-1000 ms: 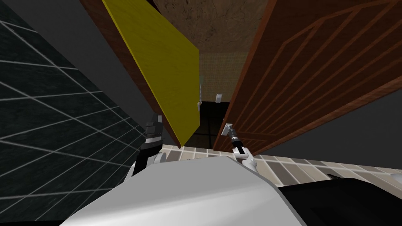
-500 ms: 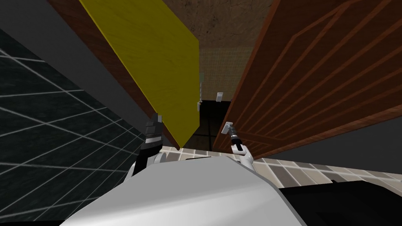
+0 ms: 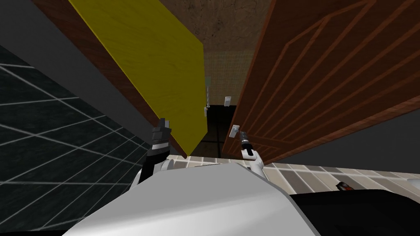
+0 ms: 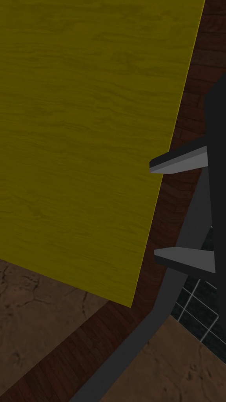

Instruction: Push the door open

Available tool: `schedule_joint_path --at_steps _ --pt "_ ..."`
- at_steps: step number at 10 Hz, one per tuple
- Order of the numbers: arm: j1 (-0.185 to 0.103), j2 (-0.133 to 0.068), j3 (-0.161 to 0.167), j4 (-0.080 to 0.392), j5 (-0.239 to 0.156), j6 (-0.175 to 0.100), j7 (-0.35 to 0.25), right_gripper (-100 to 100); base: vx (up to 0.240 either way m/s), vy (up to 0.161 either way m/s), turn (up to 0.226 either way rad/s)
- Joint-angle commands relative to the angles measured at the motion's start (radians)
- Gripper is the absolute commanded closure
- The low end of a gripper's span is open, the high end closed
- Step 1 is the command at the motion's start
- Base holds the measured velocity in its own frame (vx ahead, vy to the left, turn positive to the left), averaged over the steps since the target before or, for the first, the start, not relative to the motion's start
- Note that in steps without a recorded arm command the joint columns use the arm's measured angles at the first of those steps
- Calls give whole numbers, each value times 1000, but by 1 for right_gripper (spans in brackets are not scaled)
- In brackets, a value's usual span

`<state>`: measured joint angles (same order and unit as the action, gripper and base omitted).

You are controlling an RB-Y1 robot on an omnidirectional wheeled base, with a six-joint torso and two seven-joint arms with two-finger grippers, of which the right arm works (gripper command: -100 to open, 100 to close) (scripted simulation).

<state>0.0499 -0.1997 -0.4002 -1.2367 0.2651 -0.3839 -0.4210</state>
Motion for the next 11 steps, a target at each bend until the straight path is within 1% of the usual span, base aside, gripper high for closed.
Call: schedule_joint_path --at_steps 1,5,6,8,11 --pt "0 -1 4 6 -2 4 -6 -100 -156 145 -13" --pt "5 7 21 2 -6 38 -20 -100 -183 150 -12" --pt "6 7 19 -1 -5 35 -17 -100 -83 72 -12" --pt "3 10 16 5 -7 31 -13 -100 111 -26 8" --pt "-5 16 7 22 -9 16 1 -100 201 -68 15"
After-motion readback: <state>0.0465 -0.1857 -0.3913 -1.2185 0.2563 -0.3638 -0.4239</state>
